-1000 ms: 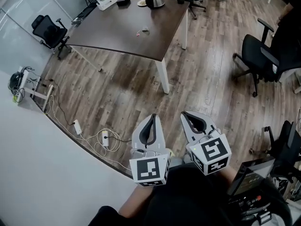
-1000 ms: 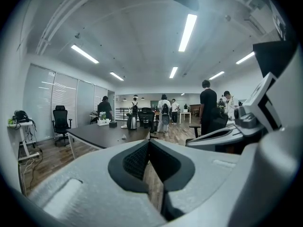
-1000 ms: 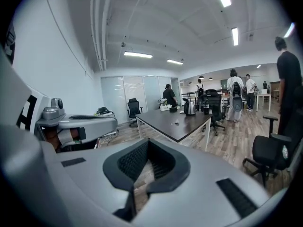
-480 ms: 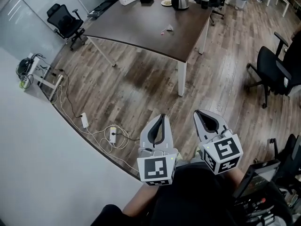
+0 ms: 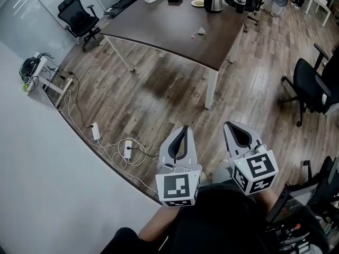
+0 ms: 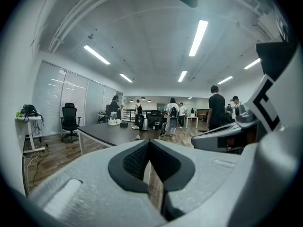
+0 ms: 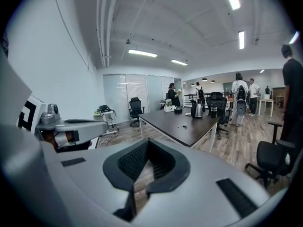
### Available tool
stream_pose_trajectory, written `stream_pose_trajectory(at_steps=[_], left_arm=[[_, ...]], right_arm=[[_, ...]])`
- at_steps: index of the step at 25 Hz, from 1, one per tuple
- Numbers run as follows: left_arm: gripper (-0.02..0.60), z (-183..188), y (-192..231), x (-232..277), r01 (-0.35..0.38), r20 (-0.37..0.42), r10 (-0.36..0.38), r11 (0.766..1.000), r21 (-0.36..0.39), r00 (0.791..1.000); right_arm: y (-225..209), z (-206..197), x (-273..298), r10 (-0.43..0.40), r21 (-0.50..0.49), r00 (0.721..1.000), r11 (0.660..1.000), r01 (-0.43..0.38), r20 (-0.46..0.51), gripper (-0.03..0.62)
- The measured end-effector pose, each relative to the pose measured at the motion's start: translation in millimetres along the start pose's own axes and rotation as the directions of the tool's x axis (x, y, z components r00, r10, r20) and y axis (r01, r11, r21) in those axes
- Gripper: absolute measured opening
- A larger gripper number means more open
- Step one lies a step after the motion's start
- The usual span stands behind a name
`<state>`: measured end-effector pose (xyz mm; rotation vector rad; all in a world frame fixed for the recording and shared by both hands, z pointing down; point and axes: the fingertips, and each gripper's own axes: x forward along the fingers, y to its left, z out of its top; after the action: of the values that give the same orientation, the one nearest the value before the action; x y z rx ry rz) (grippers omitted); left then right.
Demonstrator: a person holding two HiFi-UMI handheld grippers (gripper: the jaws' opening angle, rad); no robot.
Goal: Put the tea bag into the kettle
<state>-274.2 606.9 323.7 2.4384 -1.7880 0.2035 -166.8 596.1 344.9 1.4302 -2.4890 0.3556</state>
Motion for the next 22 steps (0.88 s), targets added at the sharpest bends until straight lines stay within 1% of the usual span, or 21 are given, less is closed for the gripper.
stream_pose_trajectory(at_steps=[7,11,17,22], left_arm=[[0.005,1,-1,13,0.03,0.014,-0.03,0.999,0.014,0.999],[0.005,4,0,28,0.036,0.014,-0.036,0.999,0.026,0.999],[0.005,11,-1,69,0.046,0.003,-0.046,0.998,0.034,0.999],[0.005,23,4,119,0.031,0.001,-0.031,0.999,0.031,1.0]], right_arm=[[-11,3,10,-0.017,0.014,1.0,1.0,0.017,0.007,0.008],[-16,8,25,-0.001,0.003,1.0,1.0,0.001,0.013,0.008],[-44,22,53,0.015,0.014,1.0,1.0,-0.015,0.026,0.008],[-82,39,87,0.026,0.021,0.999,0.999,-0.026,0.035,0.008]])
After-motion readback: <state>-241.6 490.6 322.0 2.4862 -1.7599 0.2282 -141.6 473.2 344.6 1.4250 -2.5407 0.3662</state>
